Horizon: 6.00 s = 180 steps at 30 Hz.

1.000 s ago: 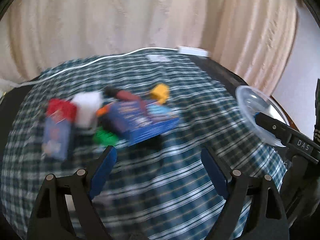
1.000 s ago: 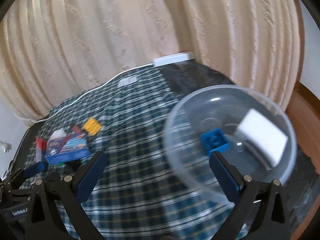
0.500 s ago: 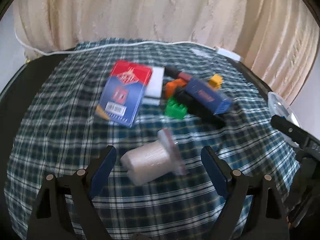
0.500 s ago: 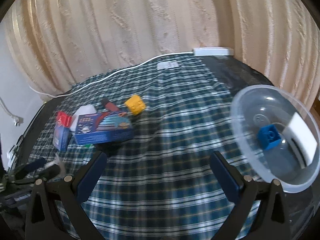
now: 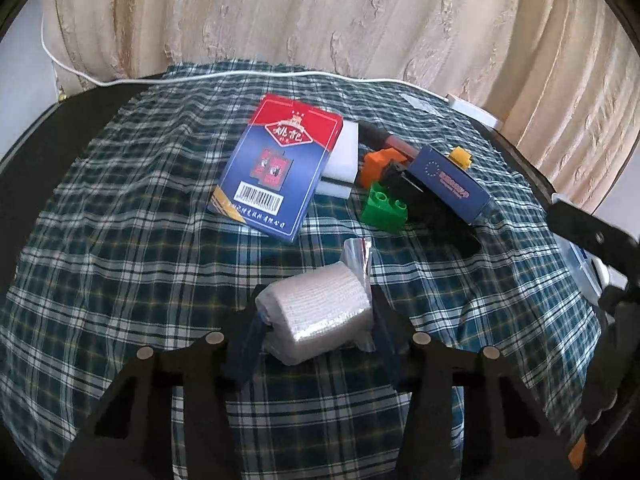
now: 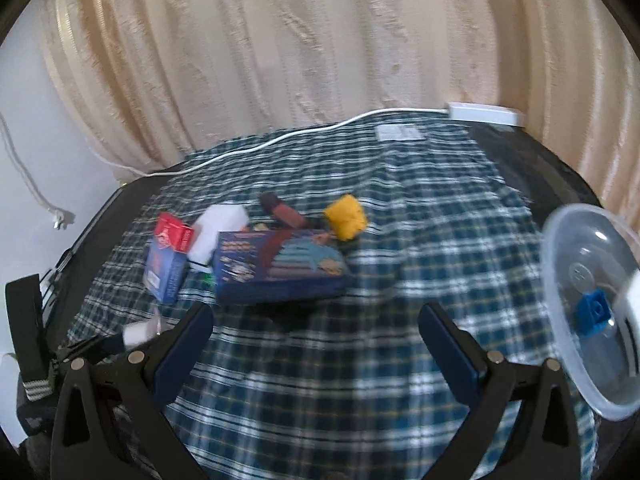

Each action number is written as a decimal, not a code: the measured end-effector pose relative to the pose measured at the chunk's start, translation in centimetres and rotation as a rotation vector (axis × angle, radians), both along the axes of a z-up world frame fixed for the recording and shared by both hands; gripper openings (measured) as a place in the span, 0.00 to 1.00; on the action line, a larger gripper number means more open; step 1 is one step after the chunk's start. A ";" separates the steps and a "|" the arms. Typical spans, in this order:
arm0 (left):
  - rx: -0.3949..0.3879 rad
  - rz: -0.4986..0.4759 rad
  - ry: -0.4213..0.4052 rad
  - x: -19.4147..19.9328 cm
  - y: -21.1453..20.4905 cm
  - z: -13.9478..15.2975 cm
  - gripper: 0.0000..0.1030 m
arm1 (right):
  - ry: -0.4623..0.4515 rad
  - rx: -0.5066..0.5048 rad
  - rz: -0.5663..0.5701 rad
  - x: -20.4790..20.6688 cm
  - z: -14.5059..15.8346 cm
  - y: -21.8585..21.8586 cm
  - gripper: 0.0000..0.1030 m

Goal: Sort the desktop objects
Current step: 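Hold the tape roll in the left gripper while the right grasps the blue glove box, then carry the tape roll and glove box into the clear bowl and release both, then grasp the red-and-blue card box with the left gripper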

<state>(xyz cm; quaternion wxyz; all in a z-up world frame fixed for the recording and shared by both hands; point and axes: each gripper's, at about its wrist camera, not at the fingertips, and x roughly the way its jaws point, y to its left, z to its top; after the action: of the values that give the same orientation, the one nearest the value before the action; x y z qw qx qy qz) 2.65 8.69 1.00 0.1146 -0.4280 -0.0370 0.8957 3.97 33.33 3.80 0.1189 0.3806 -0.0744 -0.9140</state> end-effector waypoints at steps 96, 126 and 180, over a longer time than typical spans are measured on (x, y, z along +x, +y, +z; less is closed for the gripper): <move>0.003 -0.478 0.062 -0.1 22.2 6.2 0.50 | 0.110 -0.073 -0.393 4.2 0.9 23.8 0.70; 0.093 -0.648 0.023 -3.6 34.0 5.2 0.50 | 0.086 -0.005 -0.553 3.9 0.0 28.8 0.70; 0.058 -0.308 0.109 -2.6 18.1 7.0 0.77 | 0.146 -0.062 -0.377 4.1 1.5 16.7 0.79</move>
<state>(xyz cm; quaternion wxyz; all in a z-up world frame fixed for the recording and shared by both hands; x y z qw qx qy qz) 0.04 26.81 8.02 0.2645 -0.3760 0.0095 0.8880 8.11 49.98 5.29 -0.0377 0.2890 -0.1636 -0.9425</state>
